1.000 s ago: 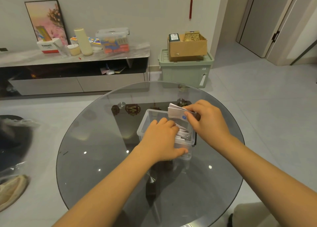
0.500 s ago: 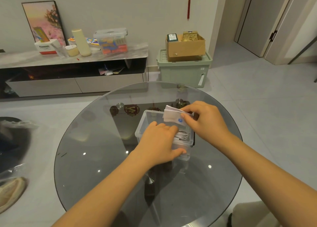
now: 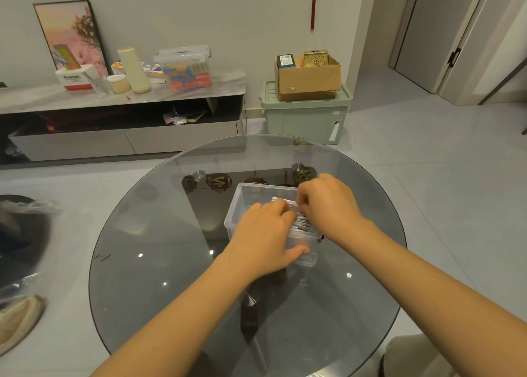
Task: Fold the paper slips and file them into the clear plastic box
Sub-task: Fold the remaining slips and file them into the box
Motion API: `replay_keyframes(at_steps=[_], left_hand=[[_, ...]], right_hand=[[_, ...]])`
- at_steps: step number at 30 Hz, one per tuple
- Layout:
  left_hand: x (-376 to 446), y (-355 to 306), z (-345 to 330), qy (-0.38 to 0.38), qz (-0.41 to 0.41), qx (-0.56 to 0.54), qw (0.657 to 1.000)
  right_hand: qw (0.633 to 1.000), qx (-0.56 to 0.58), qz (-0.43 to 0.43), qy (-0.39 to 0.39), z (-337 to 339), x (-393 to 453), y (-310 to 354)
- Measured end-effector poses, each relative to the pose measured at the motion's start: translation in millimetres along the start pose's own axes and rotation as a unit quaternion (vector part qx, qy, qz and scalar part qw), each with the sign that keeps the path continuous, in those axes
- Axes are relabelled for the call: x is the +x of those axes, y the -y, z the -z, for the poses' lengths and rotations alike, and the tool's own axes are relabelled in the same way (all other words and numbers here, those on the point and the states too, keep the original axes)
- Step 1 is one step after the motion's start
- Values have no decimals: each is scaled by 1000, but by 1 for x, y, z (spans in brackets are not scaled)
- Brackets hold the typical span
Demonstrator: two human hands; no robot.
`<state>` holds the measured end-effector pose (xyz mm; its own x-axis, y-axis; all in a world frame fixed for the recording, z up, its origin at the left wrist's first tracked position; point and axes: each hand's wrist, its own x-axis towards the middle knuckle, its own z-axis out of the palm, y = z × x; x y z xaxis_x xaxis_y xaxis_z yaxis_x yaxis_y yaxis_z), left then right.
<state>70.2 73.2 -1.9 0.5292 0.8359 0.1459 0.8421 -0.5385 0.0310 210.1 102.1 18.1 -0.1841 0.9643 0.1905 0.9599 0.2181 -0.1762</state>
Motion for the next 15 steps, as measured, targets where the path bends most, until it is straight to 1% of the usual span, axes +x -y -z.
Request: replay_keyframes(at_steps=[3, 5, 8, 13, 15], left_hand=[[-1, 0, 0, -39, -6, -12, 999], [-1, -1, 2, -37, -11, -8, 999], [0, 1, 2, -5, -4, 4, 1000], [2, 1, 3, 38, 8, 7, 999], [1, 1, 2, 28, 10, 8, 1000]], right_hand=[[1000, -27, 7, 13, -1, 4, 0], [1000, 8, 6, 21, -3, 6, -2], [996, 85, 6, 16, -6, 5, -6], [980, 186, -41, -53, -12, -6, -12], [971, 223, -53, -65, -14, -11, -12]])
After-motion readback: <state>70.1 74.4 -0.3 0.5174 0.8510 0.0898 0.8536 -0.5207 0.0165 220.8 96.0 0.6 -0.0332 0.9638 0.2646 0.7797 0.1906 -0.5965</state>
